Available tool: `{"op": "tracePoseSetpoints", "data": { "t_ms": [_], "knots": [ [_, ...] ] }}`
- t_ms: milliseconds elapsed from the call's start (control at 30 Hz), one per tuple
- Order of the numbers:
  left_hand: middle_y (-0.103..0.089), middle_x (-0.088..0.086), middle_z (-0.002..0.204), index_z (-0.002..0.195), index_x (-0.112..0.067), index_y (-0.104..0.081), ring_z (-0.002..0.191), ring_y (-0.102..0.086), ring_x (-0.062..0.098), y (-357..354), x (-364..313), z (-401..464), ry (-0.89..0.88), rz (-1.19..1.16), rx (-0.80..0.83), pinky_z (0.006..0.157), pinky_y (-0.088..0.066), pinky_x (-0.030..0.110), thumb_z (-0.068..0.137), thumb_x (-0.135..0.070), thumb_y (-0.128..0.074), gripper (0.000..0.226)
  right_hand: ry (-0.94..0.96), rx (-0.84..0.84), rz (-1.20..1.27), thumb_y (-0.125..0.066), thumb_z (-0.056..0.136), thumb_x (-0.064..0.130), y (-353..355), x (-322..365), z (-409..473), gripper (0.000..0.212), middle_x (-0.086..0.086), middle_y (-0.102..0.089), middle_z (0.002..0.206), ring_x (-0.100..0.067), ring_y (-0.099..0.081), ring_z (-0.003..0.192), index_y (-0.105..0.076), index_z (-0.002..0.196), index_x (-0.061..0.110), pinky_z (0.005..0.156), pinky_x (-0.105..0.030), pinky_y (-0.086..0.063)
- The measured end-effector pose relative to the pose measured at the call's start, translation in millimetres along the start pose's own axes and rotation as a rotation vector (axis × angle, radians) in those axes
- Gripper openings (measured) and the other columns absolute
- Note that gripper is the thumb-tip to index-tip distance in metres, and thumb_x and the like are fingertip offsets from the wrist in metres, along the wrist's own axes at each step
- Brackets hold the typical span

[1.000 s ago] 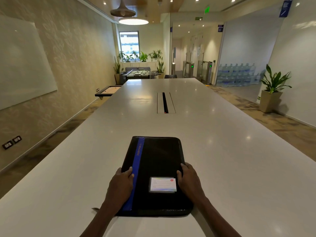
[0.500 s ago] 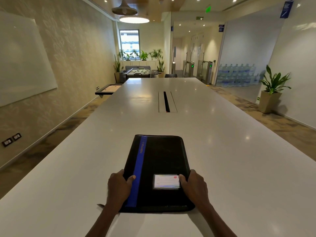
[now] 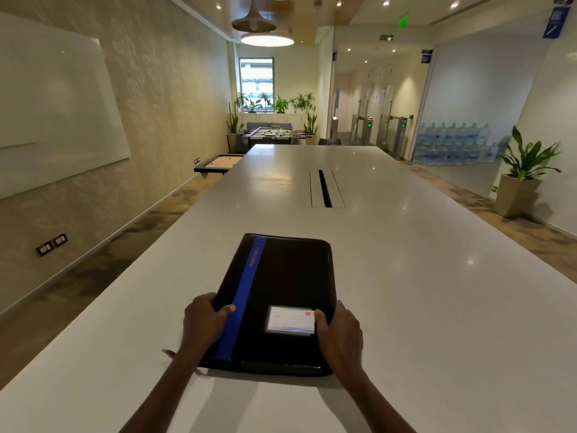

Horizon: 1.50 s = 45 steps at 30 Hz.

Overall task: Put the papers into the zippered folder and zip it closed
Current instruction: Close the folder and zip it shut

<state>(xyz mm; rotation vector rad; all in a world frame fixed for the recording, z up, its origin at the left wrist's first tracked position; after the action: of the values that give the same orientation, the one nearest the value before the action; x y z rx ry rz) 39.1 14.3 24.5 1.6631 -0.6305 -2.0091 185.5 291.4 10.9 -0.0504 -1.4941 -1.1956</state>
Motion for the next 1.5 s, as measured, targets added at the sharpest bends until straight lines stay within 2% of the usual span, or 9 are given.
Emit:
{"op": "tracePoseSetpoints", "data": {
  "t_ms": [167,367,433,667,733,1067,1233,1400,1500],
  "knots": [
    [-0.073,0.011,0.086,0.095,-0.005,-0.073,0.082,-0.067,0.031,53,30,20,0.015,0.032,-0.073,0.068,-0.043,0.031,0.079,-0.02,-0.077,0.022,-0.001,0.0,0.036,-0.055,0.096,0.036,-37,43,-16,0.027,-0.005,-0.066,0.109,-0.022,-0.067,0.1,-0.056,0.111,0.014,0.07,-0.023,-0.046],
    [-0.074,0.017,0.092,0.098,0.001,-0.072,0.071,-0.056,0.019,96,72,40,0.068,0.038,-0.104,0.061,-0.039,0.028,0.078,-0.016,-0.079,0.028,-0.03,0.049,0.047,-0.054,0.098,0.036,-87,76,-38,0.037,-0.005,-0.064,0.118,-0.021,-0.065,0.108,-0.051,0.126,0.012,0.083,-0.027,-0.054],
    [-0.074,0.016,0.092,0.098,0.001,-0.071,0.073,-0.061,0.023,105,86,44,0.091,0.032,-0.099,0.06,-0.038,0.027,0.078,-0.016,-0.079,0.028,-0.042,0.063,0.038,-0.053,0.098,0.037,-101,84,-43,0.04,-0.004,-0.063,0.12,-0.02,-0.065,0.11,-0.05,0.129,0.012,0.085,-0.027,-0.054],
    [-0.074,0.018,0.098,0.102,0.001,-0.071,0.072,-0.059,0.019,115,121,47,0.123,0.056,-0.063,0.068,-0.041,0.031,0.079,-0.016,-0.078,0.029,-0.083,0.105,-0.002,-0.053,0.098,0.038,-137,92,-60,0.041,-0.002,-0.062,0.122,-0.02,-0.064,0.111,-0.048,0.131,0.014,0.087,-0.027,-0.054],
    [-0.074,0.017,0.097,0.1,0.0,-0.072,0.069,-0.055,0.016,114,124,47,0.117,0.053,-0.06,0.067,-0.04,0.031,0.08,-0.016,-0.077,0.026,-0.082,0.094,-0.014,-0.053,0.098,0.039,-138,92,-61,0.039,-0.002,-0.062,0.121,-0.019,-0.065,0.11,-0.048,0.129,0.015,0.085,-0.026,-0.053],
    [-0.071,0.021,0.107,0.113,0.003,-0.067,0.078,-0.053,0.018,110,124,48,0.103,0.072,-0.04,0.071,-0.039,0.032,0.085,-0.017,-0.073,0.035,-0.069,0.124,-0.038,-0.053,0.098,0.04,-139,91,-57,0.04,-0.002,-0.062,0.12,-0.02,-0.065,0.111,-0.049,0.128,0.014,0.083,-0.023,-0.053],
    [-0.07,0.021,0.109,0.116,0.003,-0.066,0.08,-0.054,0.019,108,125,49,0.119,0.087,-0.02,0.072,-0.041,0.032,0.086,-0.017,-0.072,0.037,-0.053,0.152,-0.05,-0.055,0.097,0.041,-138,91,-56,0.035,0.0,-0.063,0.116,-0.019,-0.066,0.108,-0.051,0.12,0.016,0.079,-0.019,-0.052],
    [-0.07,0.022,0.104,0.114,0.002,-0.066,0.094,-0.064,0.036,102,111,43,0.079,0.348,-0.04,0.081,-0.048,0.039,0.09,-0.021,-0.065,0.034,0.01,0.197,-0.067,-0.056,0.095,0.043,-136,91,-49,0.032,0.002,-0.066,0.112,-0.018,-0.068,0.104,-0.054,0.112,0.016,0.074,-0.015,-0.048],
    [-0.064,0.026,0.114,0.116,0.004,-0.062,0.107,-0.059,0.04,84,88,36,-0.024,0.427,-0.05,0.092,-0.045,0.044,0.09,-0.024,-0.064,0.038,0.067,0.196,-0.127,-0.056,0.095,0.046,-130,93,-46,0.035,-0.001,-0.064,0.112,-0.017,-0.068,0.099,-0.059,0.109,0.014,0.074,-0.018,-0.05]
  ]
}}
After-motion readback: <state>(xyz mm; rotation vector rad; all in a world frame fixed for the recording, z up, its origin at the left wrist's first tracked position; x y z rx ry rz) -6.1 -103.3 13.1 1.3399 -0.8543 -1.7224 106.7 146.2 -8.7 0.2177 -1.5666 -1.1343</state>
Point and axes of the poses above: each hand's wrist, its own z-axis towards the middle knuckle, its own y-axis out of the back of the hand, x = y × z, the point moved 10 cm from there along z, towards the middle knuckle
